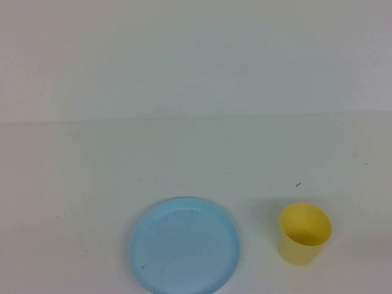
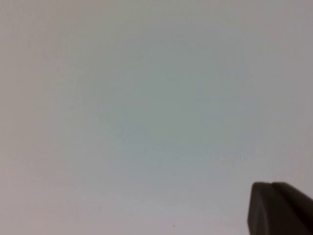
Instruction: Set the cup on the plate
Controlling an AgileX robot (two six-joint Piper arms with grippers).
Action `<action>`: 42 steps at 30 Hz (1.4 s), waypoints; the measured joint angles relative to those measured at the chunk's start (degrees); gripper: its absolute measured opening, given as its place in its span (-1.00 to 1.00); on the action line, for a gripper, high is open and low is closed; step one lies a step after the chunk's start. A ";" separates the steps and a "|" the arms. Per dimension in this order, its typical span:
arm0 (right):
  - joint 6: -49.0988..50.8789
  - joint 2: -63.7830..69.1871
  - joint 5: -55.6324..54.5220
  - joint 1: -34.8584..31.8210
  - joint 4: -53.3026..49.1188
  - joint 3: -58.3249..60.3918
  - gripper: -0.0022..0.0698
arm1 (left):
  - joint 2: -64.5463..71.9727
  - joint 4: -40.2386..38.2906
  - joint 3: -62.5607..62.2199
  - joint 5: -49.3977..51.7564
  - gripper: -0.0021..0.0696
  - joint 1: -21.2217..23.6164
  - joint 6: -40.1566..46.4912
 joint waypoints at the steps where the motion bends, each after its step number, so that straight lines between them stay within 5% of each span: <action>1: 0.22 0.00 -1.26 0.00 -0.02 0.00 -0.94 | 0.00 0.00 0.00 -1.74 -0.94 0.00 -0.85; 11: 3.65 0.00 0.73 0.00 -0.02 -0.63 -0.94 | 0.00 -7.49 -0.31 7.84 -0.94 0.00 -6.40; 14: 5.37 0.00 11.22 0.00 -0.70 -4.33 -0.94 | 0.23 -7.49 -6.58 27.27 -0.94 0.00 -7.86; 25: 5.70 17.10 44.75 0.00 0.05 -28.72 -0.94 | 17.15 -8.46 -26.49 66.69 -0.94 0.00 -10.37; 31: -0.62 32.46 67.04 0.00 9.24 -41.54 -0.94 | 28.44 -16.59 -26.93 62.82 -0.94 0.00 -13.13; 37: -7.78 42.08 74.47 0.00 13.38 -47.46 -0.94 | 42.08 -32.74 -33.01 78.34 -0.76 -4.98 11.66; 42: -10.34 45.36 75.72 0.00 13.66 -47.71 -0.94 | 54.17 -36.58 -39.24 80.67 -0.29 -11.46 17.14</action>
